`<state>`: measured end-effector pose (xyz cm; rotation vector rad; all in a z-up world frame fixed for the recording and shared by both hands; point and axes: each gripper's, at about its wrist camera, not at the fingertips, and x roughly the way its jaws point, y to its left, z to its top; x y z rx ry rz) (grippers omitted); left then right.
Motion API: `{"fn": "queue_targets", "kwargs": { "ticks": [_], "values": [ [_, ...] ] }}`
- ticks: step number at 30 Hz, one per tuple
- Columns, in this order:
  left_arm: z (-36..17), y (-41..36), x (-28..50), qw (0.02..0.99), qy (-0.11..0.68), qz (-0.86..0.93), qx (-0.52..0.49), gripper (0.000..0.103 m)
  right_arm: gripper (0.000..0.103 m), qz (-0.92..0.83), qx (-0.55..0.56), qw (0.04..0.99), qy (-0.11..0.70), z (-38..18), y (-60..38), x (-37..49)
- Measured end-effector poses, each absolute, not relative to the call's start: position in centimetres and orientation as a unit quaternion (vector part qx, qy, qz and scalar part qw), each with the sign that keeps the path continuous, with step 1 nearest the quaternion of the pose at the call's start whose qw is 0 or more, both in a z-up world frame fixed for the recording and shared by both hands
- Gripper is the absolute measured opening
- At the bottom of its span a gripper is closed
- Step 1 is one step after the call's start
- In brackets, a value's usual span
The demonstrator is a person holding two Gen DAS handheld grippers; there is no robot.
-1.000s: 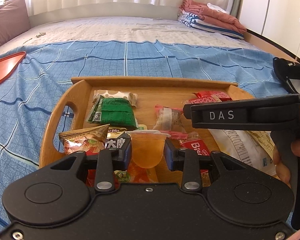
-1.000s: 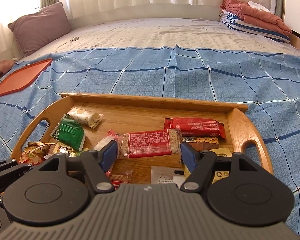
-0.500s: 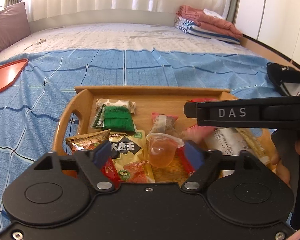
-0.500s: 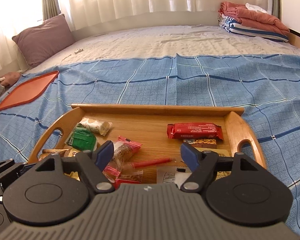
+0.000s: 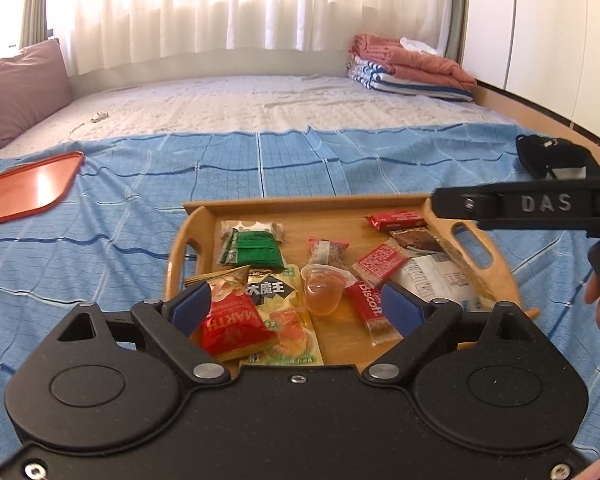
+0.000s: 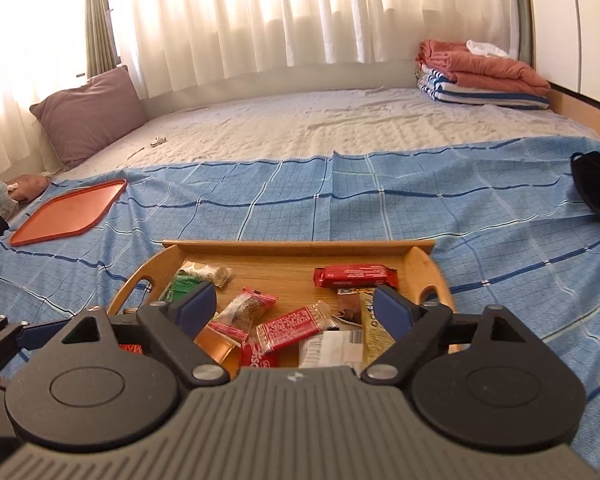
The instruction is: Organize snacks
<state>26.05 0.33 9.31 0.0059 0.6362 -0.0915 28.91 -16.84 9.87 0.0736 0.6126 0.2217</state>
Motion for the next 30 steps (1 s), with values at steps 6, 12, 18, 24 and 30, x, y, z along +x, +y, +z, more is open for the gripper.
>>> {"fn": "queue_targets", "kwargs": {
  "ticks": [6, 12, 18, 24, 30],
  "values": [
    [12.2, 0.8, 21.3, 0.957, 0.288, -0.042, 0.01, 0.101, 0.096, 0.106, 0.031, 0.954, 0.278, 12.3, -18.0, 24.2],
    [14.4, 1.0, 16.8, 0.958, 0.284, -0.032, 0.012, 0.102, 0.101, 0.104, 0.008, 0.962, 0.251, 14.6, -18.6, 19.0],
    [16.2, 1.2, 11.9, 0.956, 0.293, -0.028, -0.001, 0.103, 0.103, 0.113, -0.004, 0.967, 0.227, 15.9, -18.6, 14.0],
    [17.4, 1.6, 7.4, 0.958, 0.283, -0.032, -0.012, 0.103, 0.103, 0.114, 0.001, 0.97, 0.213, 15.9, -18.9, 10.2],
    [16.5, 1.7, 4.2, 0.96, 0.278, -0.032, -0.027, 0.103, 0.103, 0.095, 0.001, 0.974, 0.206, 13.7, -19.5, 7.1]
  ]
}}
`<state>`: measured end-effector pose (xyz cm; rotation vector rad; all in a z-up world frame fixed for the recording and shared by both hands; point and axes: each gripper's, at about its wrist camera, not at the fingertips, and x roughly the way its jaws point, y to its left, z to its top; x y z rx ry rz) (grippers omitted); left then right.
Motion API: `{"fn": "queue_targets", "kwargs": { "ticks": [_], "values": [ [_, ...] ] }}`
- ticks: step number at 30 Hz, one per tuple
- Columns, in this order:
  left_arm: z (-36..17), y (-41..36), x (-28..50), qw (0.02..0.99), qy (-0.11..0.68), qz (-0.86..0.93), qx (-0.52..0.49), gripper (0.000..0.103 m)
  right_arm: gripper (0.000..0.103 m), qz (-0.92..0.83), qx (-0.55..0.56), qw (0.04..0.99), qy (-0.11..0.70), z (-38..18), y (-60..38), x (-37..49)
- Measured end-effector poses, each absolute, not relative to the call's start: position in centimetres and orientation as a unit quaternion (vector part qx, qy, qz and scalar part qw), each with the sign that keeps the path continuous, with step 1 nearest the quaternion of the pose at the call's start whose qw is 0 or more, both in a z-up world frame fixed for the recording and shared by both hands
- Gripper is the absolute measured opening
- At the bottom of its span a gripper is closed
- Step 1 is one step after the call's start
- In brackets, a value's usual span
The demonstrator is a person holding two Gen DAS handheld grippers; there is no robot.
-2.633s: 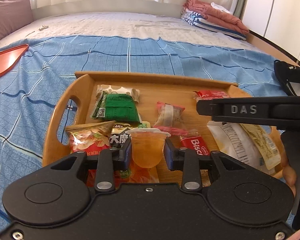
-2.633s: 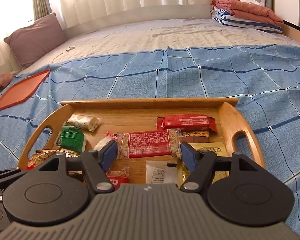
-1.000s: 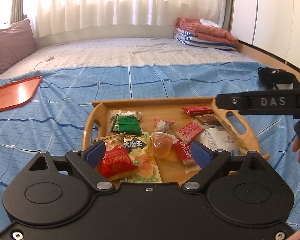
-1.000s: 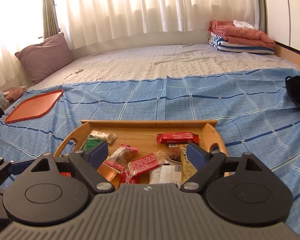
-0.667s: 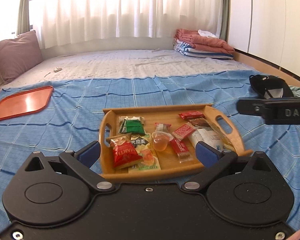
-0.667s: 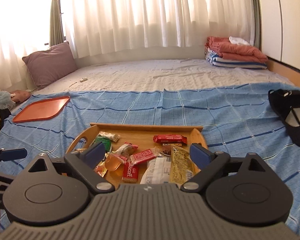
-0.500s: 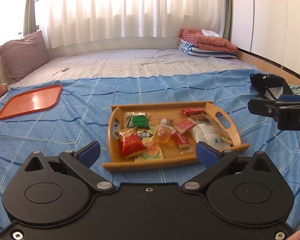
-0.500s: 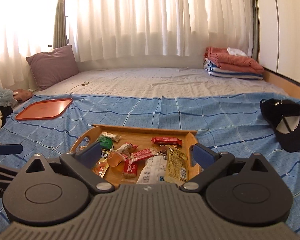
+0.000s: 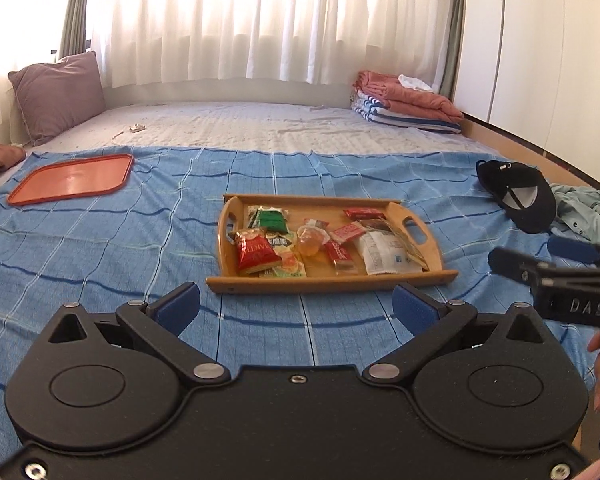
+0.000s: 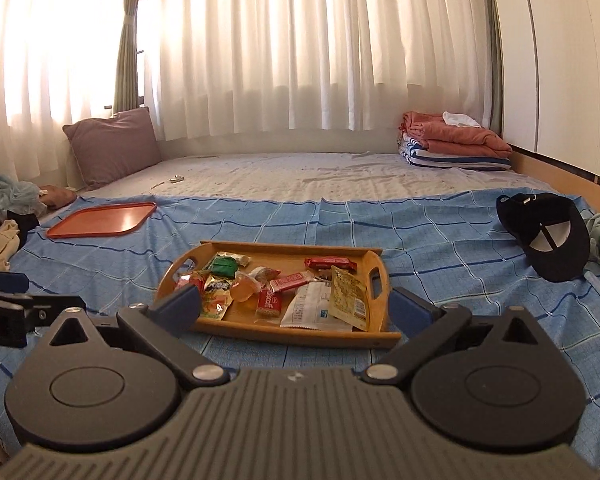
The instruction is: Organize snacks
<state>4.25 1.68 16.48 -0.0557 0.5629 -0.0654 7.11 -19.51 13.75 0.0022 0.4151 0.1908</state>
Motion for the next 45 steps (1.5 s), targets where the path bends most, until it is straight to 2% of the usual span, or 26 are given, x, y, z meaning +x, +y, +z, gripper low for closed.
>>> {"fn": "queue_targets", "kwargs": {
  "ticks": [12, 22, 32, 45],
  "values": [
    [8.6, 1.3, 3.4, 0.954, 0.3, -0.002, -0.019, 0.103, 0.103, 0.06, -0.002, 0.972, 0.228, 5.5, -19.9, 4.6],
    [3.1, 1.4, 5.7, 0.943, 0.331, 0.018, -0.019, 0.103, 0.103, 0.058, -0.017, 0.966, 0.251, 1.3, -18.8, 5.4],
    [-0.1, 1.3, 6.9, 0.936, 0.35, 0.027, -0.005, 0.103, 0.103, 0.059, -0.03, 0.955, 0.288, -2.5, -17.8, 6.5],
    [-0.8, 1.1, 6.9, 0.942, 0.336, 0.019, 0.005, 0.103, 0.103, 0.068, -0.035, 0.949, 0.305, -2.7, -17.8, 7.1]
  ]
}}
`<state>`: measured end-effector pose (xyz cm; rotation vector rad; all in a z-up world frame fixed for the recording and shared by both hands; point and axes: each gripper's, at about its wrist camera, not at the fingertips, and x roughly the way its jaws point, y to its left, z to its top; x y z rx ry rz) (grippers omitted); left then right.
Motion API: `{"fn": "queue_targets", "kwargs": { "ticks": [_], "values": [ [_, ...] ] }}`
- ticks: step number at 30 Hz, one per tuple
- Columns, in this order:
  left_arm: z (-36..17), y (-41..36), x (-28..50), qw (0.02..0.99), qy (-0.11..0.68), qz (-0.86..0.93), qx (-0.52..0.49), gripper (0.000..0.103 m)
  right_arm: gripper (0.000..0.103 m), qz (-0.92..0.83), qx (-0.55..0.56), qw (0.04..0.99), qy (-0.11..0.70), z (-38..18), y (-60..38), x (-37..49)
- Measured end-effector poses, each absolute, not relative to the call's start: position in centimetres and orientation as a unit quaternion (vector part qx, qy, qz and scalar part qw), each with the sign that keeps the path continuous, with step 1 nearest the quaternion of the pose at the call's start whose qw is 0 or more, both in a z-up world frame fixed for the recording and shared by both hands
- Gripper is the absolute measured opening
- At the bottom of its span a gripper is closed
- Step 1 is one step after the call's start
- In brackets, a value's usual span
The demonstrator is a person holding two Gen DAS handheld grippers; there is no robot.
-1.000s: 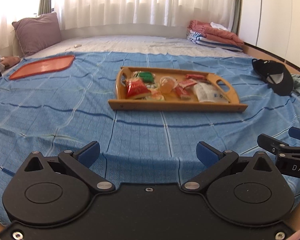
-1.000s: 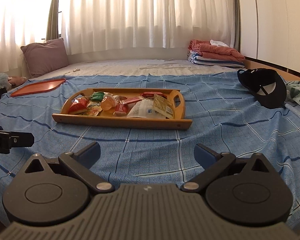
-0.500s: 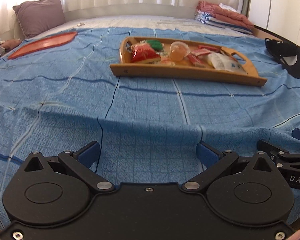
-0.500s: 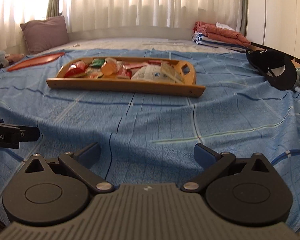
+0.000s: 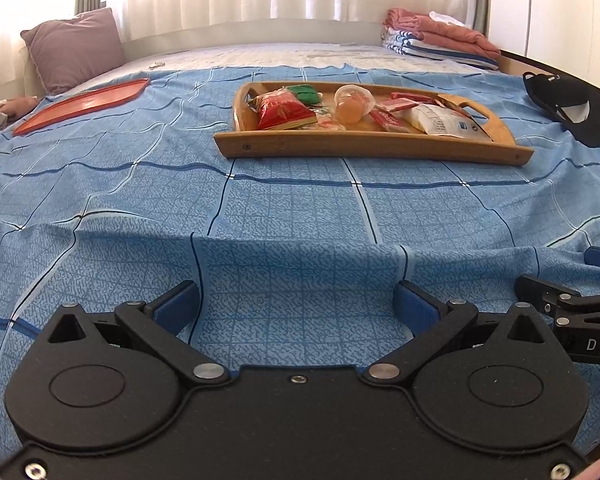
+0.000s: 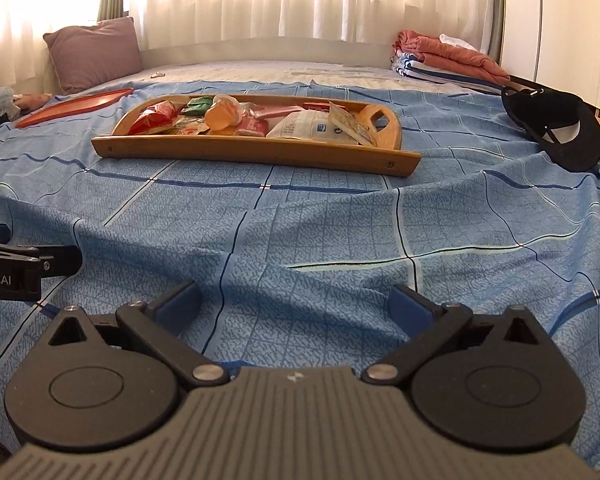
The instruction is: Organize snacks
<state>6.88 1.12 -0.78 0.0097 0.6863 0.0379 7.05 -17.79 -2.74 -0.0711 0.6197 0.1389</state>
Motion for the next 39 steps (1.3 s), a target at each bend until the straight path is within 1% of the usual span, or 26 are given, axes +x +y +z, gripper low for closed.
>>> {"fn": "queue_targets", "kwargs": {
  "ticks": [39],
  "values": [
    [-0.88, 1.06, 7.05, 0.939, 0.342, 0.021, 0.002, 0.103, 0.103, 0.067, -0.038, 0.951, 0.3, -2.85, -17.68, 6.92]
  ]
}}
